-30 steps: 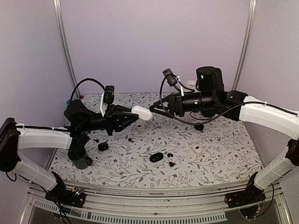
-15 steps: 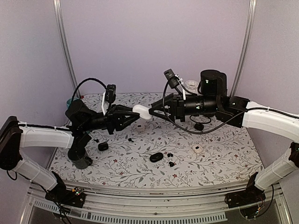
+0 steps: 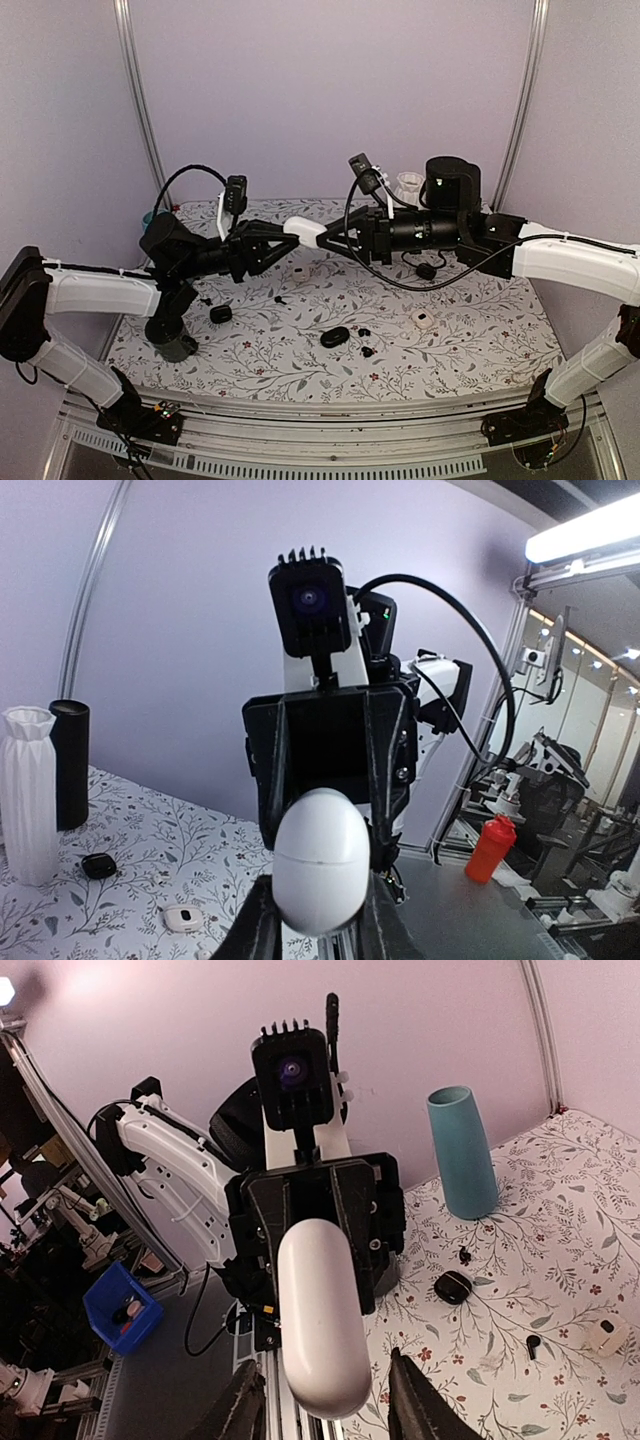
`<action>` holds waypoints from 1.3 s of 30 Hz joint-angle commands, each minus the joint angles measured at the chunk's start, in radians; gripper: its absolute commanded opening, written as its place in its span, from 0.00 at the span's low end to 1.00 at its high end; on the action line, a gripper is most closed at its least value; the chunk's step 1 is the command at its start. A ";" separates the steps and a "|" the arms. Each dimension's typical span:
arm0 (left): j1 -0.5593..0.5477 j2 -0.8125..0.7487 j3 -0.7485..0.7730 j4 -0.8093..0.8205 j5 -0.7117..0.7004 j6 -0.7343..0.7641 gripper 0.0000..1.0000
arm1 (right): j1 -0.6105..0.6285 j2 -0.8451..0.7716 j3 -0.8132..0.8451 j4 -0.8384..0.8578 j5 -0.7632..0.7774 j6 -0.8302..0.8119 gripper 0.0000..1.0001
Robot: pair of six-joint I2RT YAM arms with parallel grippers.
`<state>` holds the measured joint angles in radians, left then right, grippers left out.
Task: Insert the wireless bluetooth earbuds into the charging case
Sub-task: Pass from the left arm to the right
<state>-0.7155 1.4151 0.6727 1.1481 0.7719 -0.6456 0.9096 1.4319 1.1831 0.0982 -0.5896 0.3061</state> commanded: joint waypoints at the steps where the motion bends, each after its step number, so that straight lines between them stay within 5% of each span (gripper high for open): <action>1: -0.015 0.020 0.036 0.036 -0.007 -0.017 0.00 | 0.005 0.012 -0.017 0.068 -0.019 0.034 0.40; 11: -0.027 0.043 0.062 0.042 0.000 -0.027 0.00 | 0.006 0.010 -0.023 0.088 0.003 0.046 0.29; 18: -0.029 0.053 0.065 0.043 -0.004 -0.030 0.00 | 0.007 0.004 -0.030 0.086 0.013 0.047 0.08; 24: -0.030 0.029 0.056 -0.033 -0.058 0.014 0.53 | 0.005 -0.018 -0.039 0.084 0.058 0.045 0.04; 30: -0.027 -0.006 0.033 -0.119 -0.113 0.087 0.94 | -0.020 -0.036 -0.060 0.065 0.100 0.056 0.04; 39: -0.025 -0.046 0.023 -0.284 -0.261 0.169 0.96 | -0.078 -0.094 -0.131 0.000 0.217 0.082 0.04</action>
<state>-0.7380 1.4021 0.7036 0.9722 0.6056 -0.5415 0.8585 1.3933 1.0866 0.1249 -0.4549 0.3683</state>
